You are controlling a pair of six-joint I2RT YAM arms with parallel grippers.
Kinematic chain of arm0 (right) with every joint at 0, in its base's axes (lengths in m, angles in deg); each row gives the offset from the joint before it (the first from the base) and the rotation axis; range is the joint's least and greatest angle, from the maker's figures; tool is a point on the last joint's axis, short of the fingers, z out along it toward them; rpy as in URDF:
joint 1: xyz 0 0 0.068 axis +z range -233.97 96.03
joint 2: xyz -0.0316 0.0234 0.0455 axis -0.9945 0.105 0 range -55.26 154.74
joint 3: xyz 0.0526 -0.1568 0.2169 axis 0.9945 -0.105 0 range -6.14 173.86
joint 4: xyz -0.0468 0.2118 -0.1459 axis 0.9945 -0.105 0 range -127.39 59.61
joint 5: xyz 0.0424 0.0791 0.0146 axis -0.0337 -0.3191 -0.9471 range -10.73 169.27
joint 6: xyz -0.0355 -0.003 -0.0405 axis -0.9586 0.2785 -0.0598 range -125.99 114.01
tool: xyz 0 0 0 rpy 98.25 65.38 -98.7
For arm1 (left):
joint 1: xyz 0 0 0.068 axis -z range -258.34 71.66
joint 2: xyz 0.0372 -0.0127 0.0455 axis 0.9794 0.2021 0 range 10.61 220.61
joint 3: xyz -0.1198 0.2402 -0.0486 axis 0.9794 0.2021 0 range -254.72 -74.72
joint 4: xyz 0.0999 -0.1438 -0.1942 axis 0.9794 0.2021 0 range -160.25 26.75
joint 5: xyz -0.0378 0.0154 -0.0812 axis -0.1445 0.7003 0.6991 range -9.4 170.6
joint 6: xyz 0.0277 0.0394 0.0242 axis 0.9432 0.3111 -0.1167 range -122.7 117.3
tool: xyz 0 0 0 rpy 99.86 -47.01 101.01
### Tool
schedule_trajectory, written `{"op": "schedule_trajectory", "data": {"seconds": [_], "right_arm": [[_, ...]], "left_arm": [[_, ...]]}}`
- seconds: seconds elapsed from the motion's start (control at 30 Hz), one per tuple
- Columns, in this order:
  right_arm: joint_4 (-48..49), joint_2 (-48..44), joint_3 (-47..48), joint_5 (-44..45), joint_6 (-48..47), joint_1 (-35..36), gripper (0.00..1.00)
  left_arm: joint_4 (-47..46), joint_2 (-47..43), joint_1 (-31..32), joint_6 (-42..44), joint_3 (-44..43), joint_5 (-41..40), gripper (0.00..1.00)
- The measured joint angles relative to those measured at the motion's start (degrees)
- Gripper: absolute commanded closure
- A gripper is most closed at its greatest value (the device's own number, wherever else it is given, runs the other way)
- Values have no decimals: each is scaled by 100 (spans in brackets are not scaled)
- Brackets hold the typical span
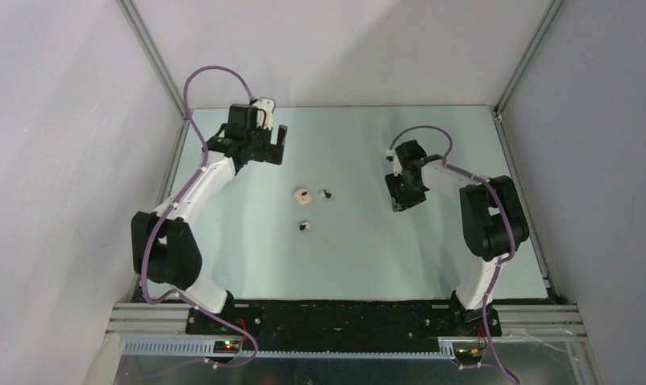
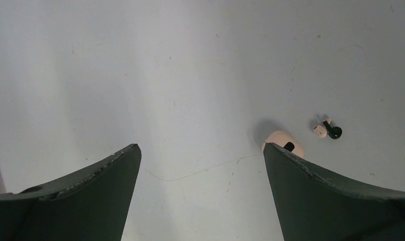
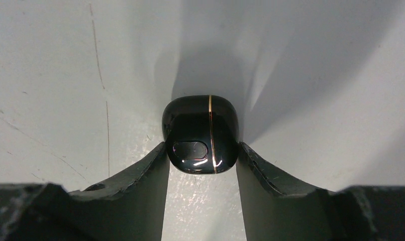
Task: Insert the wireless bluetooth earbuds into the charging case
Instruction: Pick up the charging case at the center of the board.
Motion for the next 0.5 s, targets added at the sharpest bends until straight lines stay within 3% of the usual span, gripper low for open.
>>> {"op": "schedule_trajectory", "data": {"seconds": [0.17, 0.5], "right_arm": [[146, -98, -61, -26, -380, 46, 87], [761, -673, 501, -413, -870, 177, 86]], "left_arm": [[15, 105, 0, 2, -109, 284, 0], [48, 385, -4, -46, -1032, 1541, 1]]}}
